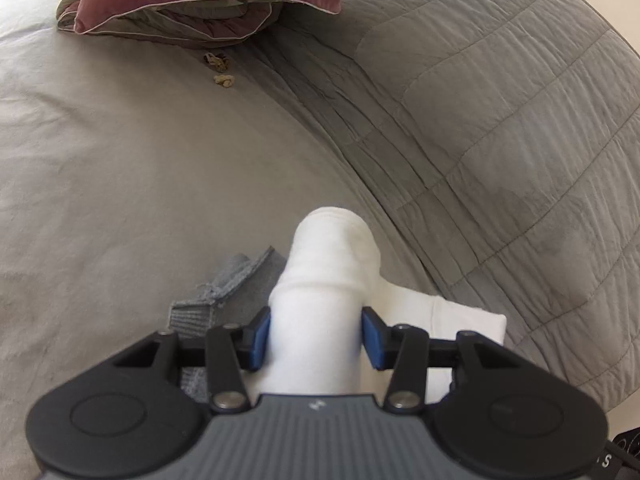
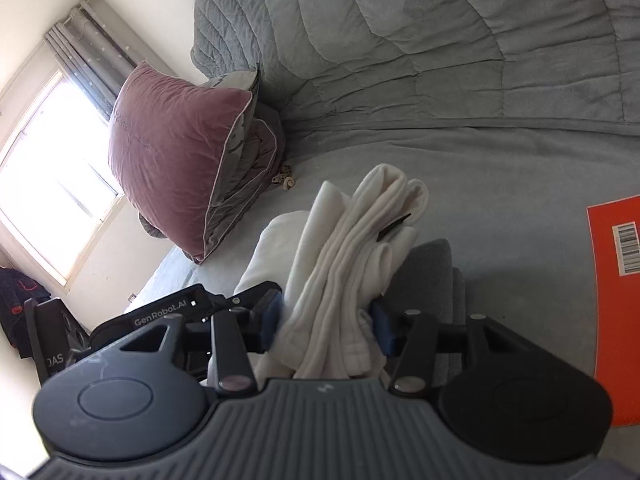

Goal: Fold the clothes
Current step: 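Carry the held bundle with both grippers onto the grey folded garment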

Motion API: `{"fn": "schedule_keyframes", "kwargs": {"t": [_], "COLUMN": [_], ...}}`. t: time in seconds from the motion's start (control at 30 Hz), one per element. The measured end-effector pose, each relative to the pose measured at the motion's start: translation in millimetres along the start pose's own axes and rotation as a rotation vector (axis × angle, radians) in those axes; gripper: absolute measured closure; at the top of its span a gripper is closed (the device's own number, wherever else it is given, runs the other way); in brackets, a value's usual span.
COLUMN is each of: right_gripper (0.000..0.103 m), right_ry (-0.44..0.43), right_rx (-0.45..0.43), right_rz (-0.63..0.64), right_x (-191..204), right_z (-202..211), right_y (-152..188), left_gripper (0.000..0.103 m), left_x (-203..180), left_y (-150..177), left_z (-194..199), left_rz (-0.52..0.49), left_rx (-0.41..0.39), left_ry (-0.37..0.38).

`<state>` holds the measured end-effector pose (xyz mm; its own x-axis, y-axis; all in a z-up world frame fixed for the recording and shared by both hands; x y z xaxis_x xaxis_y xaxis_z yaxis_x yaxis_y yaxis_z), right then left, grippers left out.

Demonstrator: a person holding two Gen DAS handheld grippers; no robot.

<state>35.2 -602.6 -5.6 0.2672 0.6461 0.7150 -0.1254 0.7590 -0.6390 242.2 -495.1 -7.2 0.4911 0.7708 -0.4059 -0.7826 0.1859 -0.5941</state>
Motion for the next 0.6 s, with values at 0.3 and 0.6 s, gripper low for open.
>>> {"fn": "schedule_keyframes", "kwargs": {"t": [0.3,0.6], "right_gripper": [0.049,0.076], "right_ry": [0.06,0.098], "right_rx": [-0.069,0.043], "right_rz": [0.024,0.28], "right_x": [-5.4,22.2], "right_z": [29.8,0.9], "right_y": [-15.3,6.5], "left_gripper": [0.055,0.076], "left_x": [9.4,-1.9], "left_y": [-1.2,24.2], "left_z": [28.4,34.7], "left_rz": [0.07,-0.034], "left_rx": [-0.132,-0.165], "left_ry": [0.04,0.071]}}
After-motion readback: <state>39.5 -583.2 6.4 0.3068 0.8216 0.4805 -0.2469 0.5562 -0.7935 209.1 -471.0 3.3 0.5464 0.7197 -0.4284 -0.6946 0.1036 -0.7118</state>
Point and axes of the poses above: each gripper's, at about its wrist camera, not at the fingertips, and z roughly against the way its jaws point, x to its left, y to its underside, the point moved 3 cm from there along -z, roughly the way its jaws point, and after that the axes turned 15 degrees about -y, right-handed, at the moved point
